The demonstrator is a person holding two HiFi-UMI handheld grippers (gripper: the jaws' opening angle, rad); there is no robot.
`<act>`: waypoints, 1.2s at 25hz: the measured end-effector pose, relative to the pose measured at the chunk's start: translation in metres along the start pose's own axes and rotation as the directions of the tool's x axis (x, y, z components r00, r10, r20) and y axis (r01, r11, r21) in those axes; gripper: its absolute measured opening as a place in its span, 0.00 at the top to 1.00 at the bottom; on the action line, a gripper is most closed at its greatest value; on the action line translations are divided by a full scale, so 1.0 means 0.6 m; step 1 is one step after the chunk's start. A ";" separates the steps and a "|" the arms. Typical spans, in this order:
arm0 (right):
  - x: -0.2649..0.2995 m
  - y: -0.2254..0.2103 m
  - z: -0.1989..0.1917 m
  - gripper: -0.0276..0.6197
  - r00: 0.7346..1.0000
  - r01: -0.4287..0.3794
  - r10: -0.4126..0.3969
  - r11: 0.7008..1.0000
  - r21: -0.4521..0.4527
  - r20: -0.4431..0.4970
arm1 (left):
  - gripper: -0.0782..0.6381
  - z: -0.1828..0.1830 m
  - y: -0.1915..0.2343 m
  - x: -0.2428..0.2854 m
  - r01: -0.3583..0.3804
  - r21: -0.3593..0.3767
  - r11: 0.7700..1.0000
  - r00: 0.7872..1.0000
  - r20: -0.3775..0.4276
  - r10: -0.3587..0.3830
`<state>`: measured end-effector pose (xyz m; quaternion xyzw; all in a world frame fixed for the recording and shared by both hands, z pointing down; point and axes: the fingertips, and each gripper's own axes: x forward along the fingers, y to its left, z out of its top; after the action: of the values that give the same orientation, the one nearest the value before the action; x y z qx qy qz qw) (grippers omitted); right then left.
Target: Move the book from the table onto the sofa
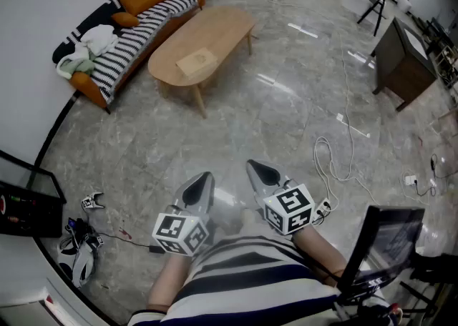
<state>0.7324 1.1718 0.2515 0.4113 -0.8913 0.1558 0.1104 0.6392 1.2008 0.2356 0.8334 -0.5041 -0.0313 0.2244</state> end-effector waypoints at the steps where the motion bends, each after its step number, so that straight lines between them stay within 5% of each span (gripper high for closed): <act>1: 0.001 -0.005 0.001 0.95 1.000 0.014 -0.014 1.000 0.001 0.003 | 0.88 0.001 0.001 0.006 0.012 0.000 1.000 1.000 -0.002 -0.012; 19: 0.023 -0.079 0.000 0.95 1.000 0.005 -0.006 0.996 0.094 0.012 | 0.88 -0.013 0.025 0.081 -0.007 -0.057 0.998 1.000 -0.019 0.006; 30: 0.065 -0.151 0.004 0.95 1.000 -0.007 0.004 0.988 0.154 0.020 | 0.88 -0.006 0.054 0.157 -0.035 -0.016 0.999 0.999 -0.036 0.034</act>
<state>0.7766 1.0882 0.2788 0.4175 -0.8788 0.2205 0.0690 0.6599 1.1088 0.2683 0.8232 -0.5140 -0.0167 0.2406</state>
